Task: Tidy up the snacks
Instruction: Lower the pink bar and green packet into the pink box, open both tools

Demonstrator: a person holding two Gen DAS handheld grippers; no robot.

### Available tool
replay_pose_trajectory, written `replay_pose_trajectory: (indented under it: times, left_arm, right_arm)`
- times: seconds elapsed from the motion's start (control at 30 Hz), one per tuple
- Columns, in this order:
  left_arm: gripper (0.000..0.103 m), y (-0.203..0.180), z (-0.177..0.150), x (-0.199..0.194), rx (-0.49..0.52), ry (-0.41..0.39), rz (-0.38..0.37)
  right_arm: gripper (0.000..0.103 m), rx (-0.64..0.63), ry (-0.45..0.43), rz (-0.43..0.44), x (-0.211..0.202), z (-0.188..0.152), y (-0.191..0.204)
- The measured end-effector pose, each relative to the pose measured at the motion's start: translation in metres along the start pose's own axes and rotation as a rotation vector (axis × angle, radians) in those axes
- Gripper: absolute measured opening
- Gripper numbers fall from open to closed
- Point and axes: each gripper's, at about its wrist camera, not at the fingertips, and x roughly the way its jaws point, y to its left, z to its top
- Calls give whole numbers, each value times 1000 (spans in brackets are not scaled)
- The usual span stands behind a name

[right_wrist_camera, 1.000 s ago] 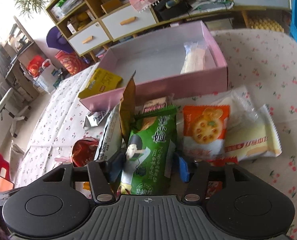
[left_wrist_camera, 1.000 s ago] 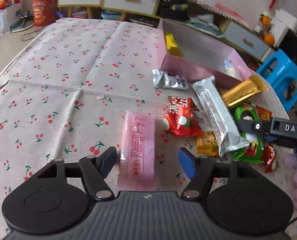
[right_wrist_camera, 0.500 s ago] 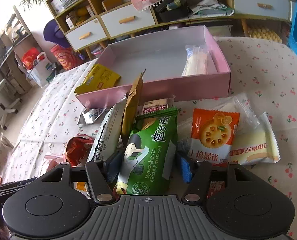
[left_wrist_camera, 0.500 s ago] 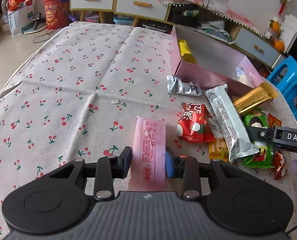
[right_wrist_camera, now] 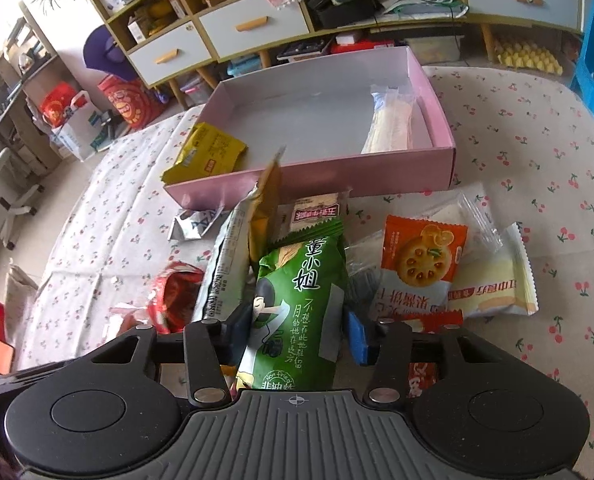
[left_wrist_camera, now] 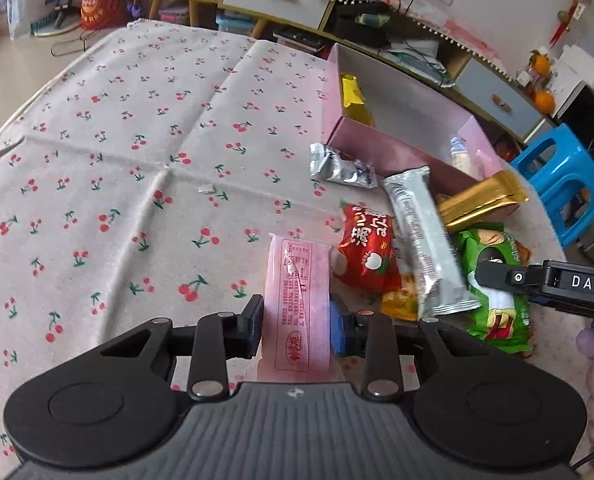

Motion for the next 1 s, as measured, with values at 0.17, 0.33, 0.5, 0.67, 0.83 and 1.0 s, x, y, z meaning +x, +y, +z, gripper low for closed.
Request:
replay_pose_trajectory:
  times: [0.17, 0.33, 0.5, 0.67, 0.83, 1.0]
  left_arm:
    - [30, -6, 2, -3, 20, -14, -10]
    - [30, -8, 5, -3, 29, -22, -14]
    - [30, -12, 8, -5, 37, -31, -31]
    - [30, -17, 13, -8, 50, -48, -48]
    - [30, -23, 19, -10, 60, -67, -58]
    - [30, -28, 24, -9, 60, -80, -68]
  right_arm:
    - [48, 32, 9, 40, -9, 2, -3]
    - [48, 47, 8, 57, -16, 5, -5]
    - [48, 49, -1, 72, -24, 6, -4]
    - [48, 50, -14, 96, -32, 9, -3]
    - [48, 61, -29, 121, -39, 12, -4]
    - [48, 89, -41, 124, -42, 19, -10]
